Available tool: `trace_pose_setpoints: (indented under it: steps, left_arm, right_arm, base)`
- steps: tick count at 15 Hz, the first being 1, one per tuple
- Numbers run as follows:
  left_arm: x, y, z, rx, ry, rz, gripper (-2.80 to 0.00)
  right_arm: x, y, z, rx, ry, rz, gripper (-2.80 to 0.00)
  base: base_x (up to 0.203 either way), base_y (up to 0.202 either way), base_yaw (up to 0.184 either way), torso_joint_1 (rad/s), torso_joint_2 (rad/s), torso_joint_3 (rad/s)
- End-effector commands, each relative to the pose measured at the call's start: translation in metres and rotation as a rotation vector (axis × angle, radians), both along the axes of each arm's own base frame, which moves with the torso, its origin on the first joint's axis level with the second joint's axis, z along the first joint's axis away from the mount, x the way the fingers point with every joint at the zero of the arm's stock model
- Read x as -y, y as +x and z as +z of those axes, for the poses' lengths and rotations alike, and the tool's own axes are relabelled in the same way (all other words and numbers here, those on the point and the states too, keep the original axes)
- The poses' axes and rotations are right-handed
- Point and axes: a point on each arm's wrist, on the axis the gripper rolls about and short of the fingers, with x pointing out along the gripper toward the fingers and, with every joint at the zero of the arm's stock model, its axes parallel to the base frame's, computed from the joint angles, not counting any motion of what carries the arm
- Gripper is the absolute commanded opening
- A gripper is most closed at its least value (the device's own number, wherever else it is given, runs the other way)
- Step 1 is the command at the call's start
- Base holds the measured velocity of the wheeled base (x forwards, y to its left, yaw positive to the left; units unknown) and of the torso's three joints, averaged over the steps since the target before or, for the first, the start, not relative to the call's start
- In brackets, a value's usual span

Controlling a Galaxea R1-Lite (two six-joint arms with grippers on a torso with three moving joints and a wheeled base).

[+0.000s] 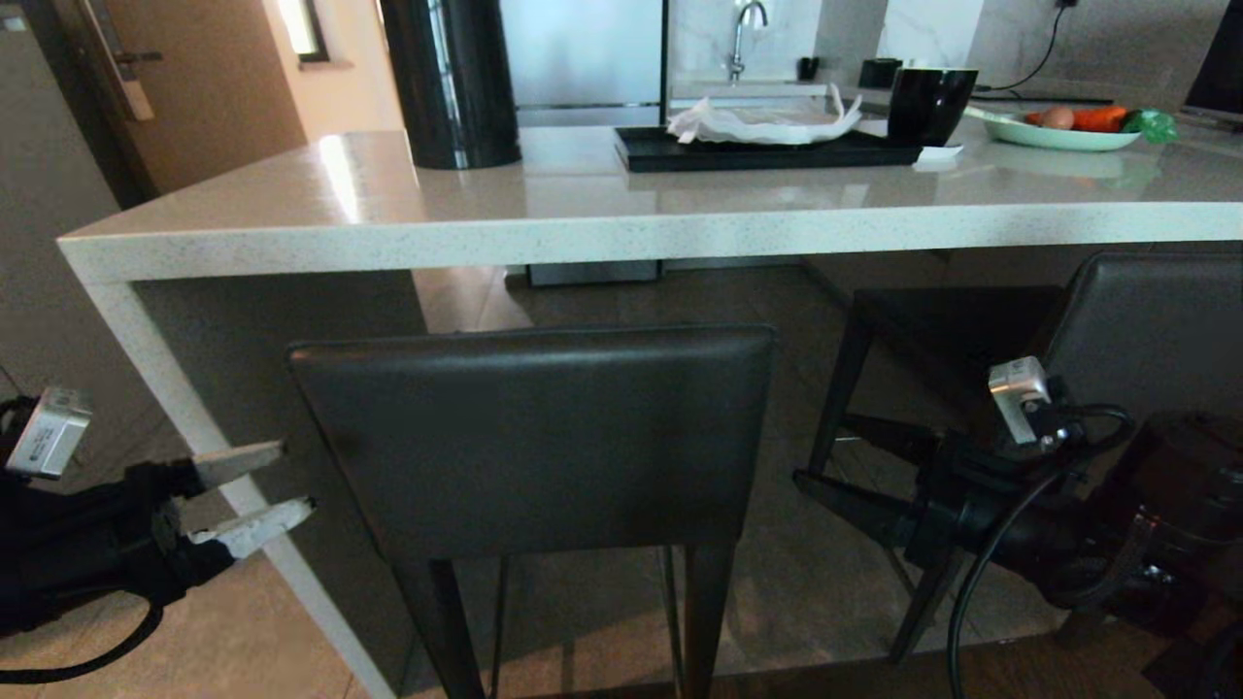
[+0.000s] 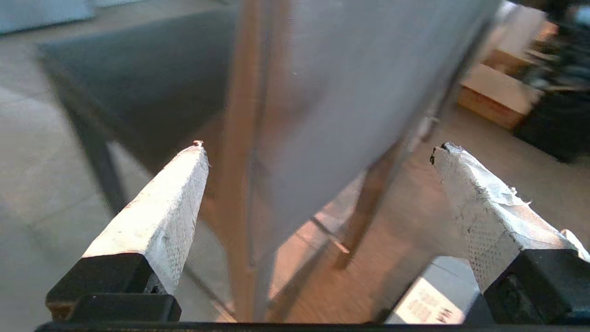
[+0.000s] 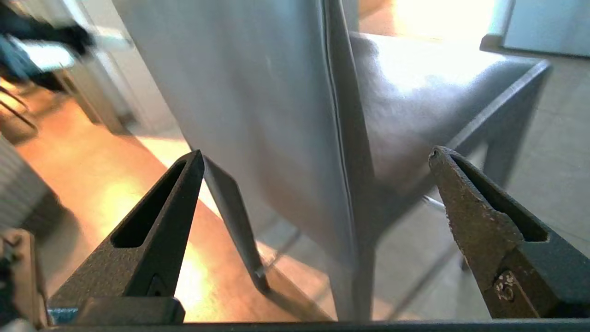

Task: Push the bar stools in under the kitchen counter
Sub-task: Pull the gray chair out from under the dining table

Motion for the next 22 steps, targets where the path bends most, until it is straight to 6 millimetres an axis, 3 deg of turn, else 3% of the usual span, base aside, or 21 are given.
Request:
trace_pose_setpoints:
  steps: [1,12,17,22]
  left_arm:
    - [0.003,0.009,-0.003,-0.006,-0.004,-0.030,0.00]
    - [0.004,0.045,-0.005,0.007,-0.001,-0.069,0.00]
    - [0.005,0.054,-0.008,0.044,0.012,-0.086,0.00]
    - [0.019,0.066,-0.023,0.064,0.011,-0.146,0.00]
  right_arm:
    - [-0.003,0.012,0.005,0.021,0.023,0.009,0.00]
    - [-0.007,0.047,-0.005,0.014,0.020,0.133,0.00]
    - [-0.013,0.063,0.003,0.067,0.020,0.260,0.00]
    - [-0.018,0.085,0.018,0.054,0.074,0.350,0.00]
  base:
    - [0.000,0.000,0.000,0.000,0.00,0.000]
    - [0.000,0.000,0.000,0.000,0.00,0.000]
    - [0.000,0.000,0.000,0.000,0.00,0.000]
    - [0.000,0.000,0.000,0.000,0.00,0.000]
